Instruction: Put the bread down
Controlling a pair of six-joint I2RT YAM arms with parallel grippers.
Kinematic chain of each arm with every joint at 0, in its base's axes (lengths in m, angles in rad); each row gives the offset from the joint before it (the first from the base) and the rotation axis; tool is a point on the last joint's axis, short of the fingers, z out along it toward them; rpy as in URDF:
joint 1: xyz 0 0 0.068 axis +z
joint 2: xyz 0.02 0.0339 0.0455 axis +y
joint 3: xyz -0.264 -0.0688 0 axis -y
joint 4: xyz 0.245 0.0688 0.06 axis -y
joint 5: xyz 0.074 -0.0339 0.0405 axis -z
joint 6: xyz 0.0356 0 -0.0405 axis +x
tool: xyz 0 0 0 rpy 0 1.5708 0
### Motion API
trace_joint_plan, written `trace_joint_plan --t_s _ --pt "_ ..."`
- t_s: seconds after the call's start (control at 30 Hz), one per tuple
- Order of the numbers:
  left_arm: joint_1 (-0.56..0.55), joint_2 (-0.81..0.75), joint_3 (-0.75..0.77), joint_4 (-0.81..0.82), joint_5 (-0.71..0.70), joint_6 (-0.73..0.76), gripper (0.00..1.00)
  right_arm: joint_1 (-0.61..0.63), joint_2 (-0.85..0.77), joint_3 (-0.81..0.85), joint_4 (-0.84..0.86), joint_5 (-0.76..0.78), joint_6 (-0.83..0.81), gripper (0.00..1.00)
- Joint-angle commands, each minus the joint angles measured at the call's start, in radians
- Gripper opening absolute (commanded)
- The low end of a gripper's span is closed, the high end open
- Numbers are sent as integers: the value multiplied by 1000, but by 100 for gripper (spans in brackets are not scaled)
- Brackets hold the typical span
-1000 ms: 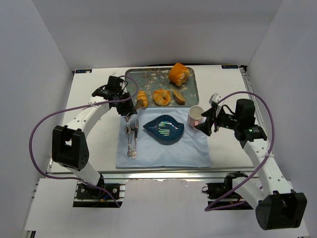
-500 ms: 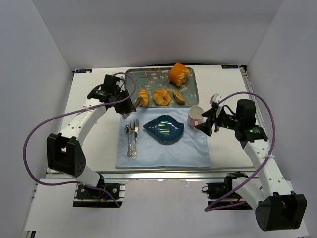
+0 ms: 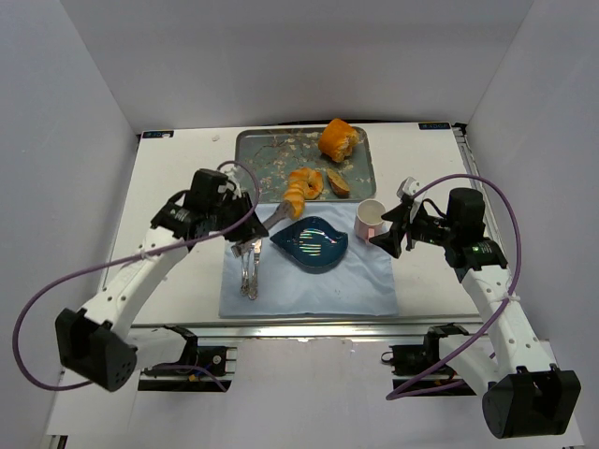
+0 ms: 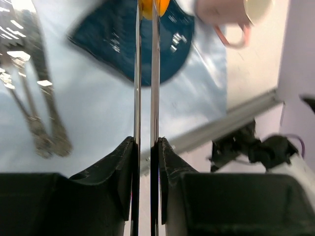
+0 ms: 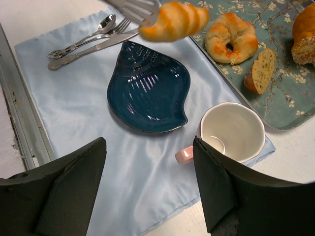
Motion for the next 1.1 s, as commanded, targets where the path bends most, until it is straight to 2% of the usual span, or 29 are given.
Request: trace_joint_plan --t_s 0.0,0.2,0.4,0.47,0.63,0.83,1.07 --pt "-83 -116 -56 41 28 -76 0 -8 -18 29 -19 -25 -9 76" --pt "-199 -207 -151 50 -8 -157 0 -8 -23 32 -27 -25 -11 76" --pt "-224 -179 -199 43 -52 -139 2 -8 -23 44 -36 -22 -11 76" --pt "-224 -167 -203 52 -66 -133 6 -8 -26 46 -40 -19 -14 76" --pt "-224 -149 -208 70 -81 -125 28 -10 -39 41 -50 -13 -17 76" --pt "-224 -167 -196 55 -80 -122 46 -10 -43 36 -53 -13 -16 76" --pt "-224 -196 -209 47 -77 -128 48 -10 -39 35 -53 -16 -15 76"
